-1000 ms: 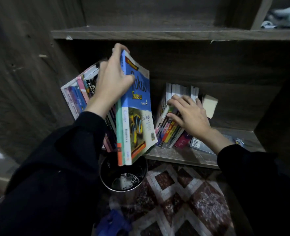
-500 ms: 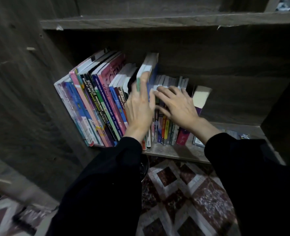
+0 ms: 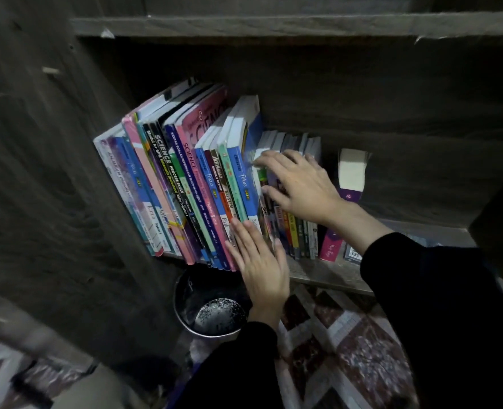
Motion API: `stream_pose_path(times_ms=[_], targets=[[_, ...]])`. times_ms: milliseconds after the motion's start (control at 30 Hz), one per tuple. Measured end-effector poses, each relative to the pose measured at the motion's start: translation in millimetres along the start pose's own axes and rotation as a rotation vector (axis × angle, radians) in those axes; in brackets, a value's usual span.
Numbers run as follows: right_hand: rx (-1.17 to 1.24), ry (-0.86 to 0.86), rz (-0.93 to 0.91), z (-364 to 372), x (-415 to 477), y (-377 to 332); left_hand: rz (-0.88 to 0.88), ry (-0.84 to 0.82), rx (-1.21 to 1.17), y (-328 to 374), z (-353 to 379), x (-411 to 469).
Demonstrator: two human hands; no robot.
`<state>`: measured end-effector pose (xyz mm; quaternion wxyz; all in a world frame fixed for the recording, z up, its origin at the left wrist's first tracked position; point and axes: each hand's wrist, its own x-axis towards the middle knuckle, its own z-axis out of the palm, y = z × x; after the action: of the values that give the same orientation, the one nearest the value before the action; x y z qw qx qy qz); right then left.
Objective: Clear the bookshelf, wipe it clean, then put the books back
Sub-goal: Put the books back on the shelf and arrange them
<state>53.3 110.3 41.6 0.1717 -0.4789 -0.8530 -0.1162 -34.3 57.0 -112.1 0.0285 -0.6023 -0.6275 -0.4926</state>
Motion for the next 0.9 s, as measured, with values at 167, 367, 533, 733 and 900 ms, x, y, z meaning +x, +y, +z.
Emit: stream_pose_path(times_ms=[167,367,533,733,900], targets=[[0.054,0.372,0.391,-22.7,-32.2,29.7,-0.040,-0.053,-0.077,-2.6,-0.8,-10.8],[1.146,0.224,0.936,1.3,-71.4,54.9,-0.123,-0.190,-0.118,-1.6,-8.9,-25.6],[1.104,0.086,0.898,14.7,-37.9,41.3,-0.150,-0.219,-0.183,8.7,-22.5,-27.6],[1.118,0.226,0.930,20.4,-33.1,35.3,-0.097,-0.117,-0.072,0.5,-20.0,-18.7],[1.115,0.329,0.900,22.1,-41.0,32.6,-0.235,-0.007,-0.007,7.6,23.2,-6.4]])
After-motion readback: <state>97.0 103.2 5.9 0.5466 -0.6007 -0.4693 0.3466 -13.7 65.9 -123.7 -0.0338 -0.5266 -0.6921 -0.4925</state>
